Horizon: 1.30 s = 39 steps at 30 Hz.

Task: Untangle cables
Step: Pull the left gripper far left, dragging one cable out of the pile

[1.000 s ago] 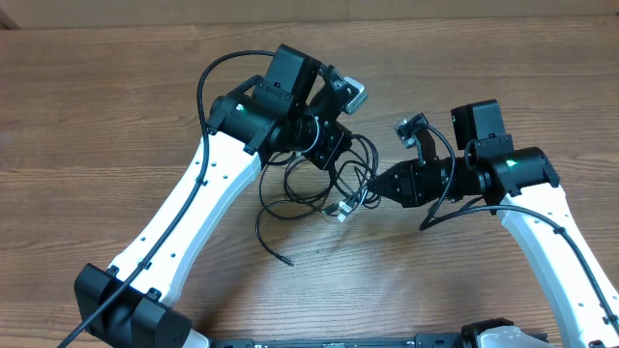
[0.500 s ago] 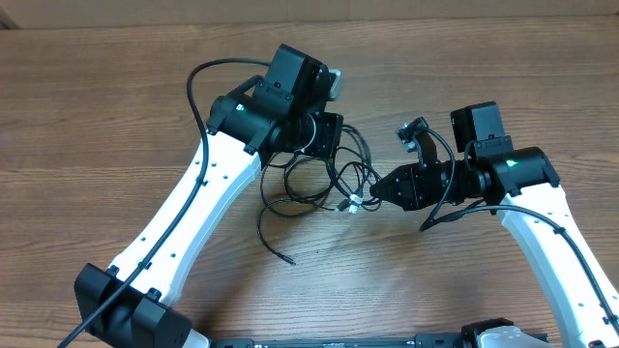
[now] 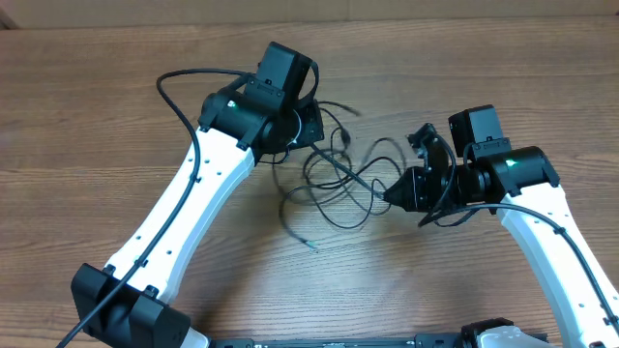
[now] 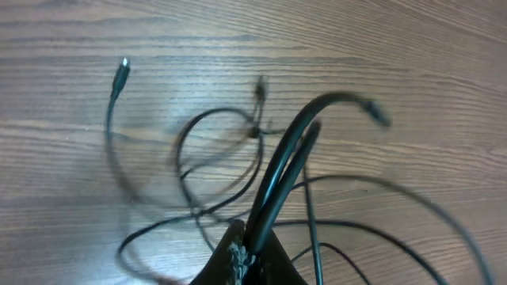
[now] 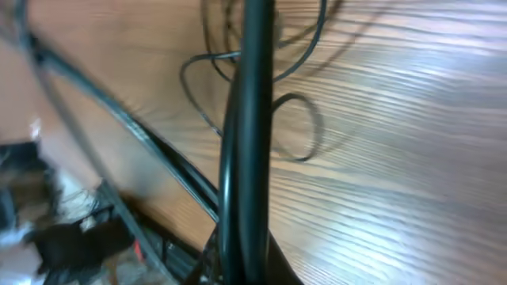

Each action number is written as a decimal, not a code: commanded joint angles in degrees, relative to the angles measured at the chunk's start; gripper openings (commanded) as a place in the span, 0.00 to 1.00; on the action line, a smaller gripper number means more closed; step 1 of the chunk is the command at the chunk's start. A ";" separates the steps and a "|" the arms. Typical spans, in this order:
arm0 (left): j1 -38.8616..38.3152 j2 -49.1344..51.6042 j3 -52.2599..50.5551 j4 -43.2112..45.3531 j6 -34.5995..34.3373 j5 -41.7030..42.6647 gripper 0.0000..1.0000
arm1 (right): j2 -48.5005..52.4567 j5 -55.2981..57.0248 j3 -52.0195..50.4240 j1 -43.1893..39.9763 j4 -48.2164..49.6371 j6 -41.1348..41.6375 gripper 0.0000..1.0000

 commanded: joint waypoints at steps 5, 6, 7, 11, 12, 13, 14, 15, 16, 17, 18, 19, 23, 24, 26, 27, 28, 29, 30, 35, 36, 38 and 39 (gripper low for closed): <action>4.39 -1.68 1.01 0.44 -0.24 -6.14 0.04 | 0.00 12.92 0.63 -0.17 -1.27 7.80 0.04; 4.63 -1.90 1.01 0.50 0.07 -6.16 0.04 | 0.00 12.85 0.63 -0.20 -1.22 7.93 0.04; 5.03 -2.23 1.03 0.74 0.85 -6.16 0.04 | 0.00 12.85 0.63 -0.17 -1.25 7.93 0.04; 6.58 -4.31 1.03 1.33 4.04 -7.41 0.04 | 0.00 12.48 0.63 -0.20 -1.18 7.91 0.04; 7.10 -5.01 1.03 1.33 4.24 -8.20 0.04 | 0.00 12.50 0.63 -0.20 -1.16 7.91 0.12; 7.72 -5.73 1.03 1.31 4.33 -9.18 0.04 | 0.00 12.48 0.63 -0.20 -1.01 7.91 0.23; 8.46 -6.49 1.03 1.33 4.92 -9.62 0.04 | 0.00 12.48 0.63 -0.20 -0.83 7.91 0.32; 9.31 -7.26 1.03 1.51 5.60 -9.73 0.04 | 0.00 12.48 0.63 -0.20 -0.50 7.91 0.35; 10.27 -8.09 1.03 1.53 6.14 -9.75 0.04 | 0.00 12.48 0.63 -0.20 -0.24 7.91 0.37; 11.28 -8.79 1.03 1.51 6.56 -9.77 0.04 | 0.00 12.48 0.63 -0.20 -0.07 7.91 0.40; 12.61 -9.64 1.03 1.46 6.91 -9.75 0.04 | 0.00 12.48 0.63 -0.20 0.11 7.91 0.42; 13.77 -10.32 1.03 1.44 7.21 -9.73 0.04 | 0.00 12.50 0.63 -0.20 0.11 7.89 0.45; 18.88 -12.76 1.03 1.09 7.21 -9.73 0.04 | 0.00 12.52 0.63 -0.24 0.07 7.74 0.55; 20.28 -13.29 1.03 1.01 7.21 -9.73 0.04 | 0.00 12.57 0.63 -0.24 0.07 7.69 0.56; 22.49 -14.08 1.03 0.66 7.30 -9.73 0.04 | 0.00 13.00 0.63 -0.24 0.07 7.69 0.58; 23.23 -14.23 1.03 0.44 7.65 -9.75 0.04 | 0.00 13.00 0.63 -0.24 0.07 7.69 0.59; 24.28 -14.45 1.03 0.04 7.89 -9.75 0.04 | 0.00 13.00 0.63 -0.24 0.07 7.69 0.59; 24.63 -14.47 1.03 -0.17 7.89 -9.75 0.04 | 0.00 13.03 0.63 -0.24 0.07 7.69 0.59; 25.22 -14.47 1.03 -0.92 7.82 -9.73 0.04 | 0.00 13.16 0.63 -0.24 0.07 7.69 0.59; 25.42 -14.45 1.01 -2.36 10.62 -12.07 0.04 | 0.00 13.16 0.63 -0.24 0.07 7.69 0.62; 25.44 -14.45 1.01 -3.06 10.60 -14.27 0.04 | 0.00 13.16 0.63 -0.24 0.07 7.69 0.62; 25.57 -14.53 1.03 -4.46 10.60 -20.02 0.04 | 0.00 13.16 0.63 -0.24 0.04 7.67 0.62; 25.90 -14.75 1.03 -5.11 10.60 -22.32 0.04 | 0.00 13.16 0.63 -0.24 0.02 7.67 0.62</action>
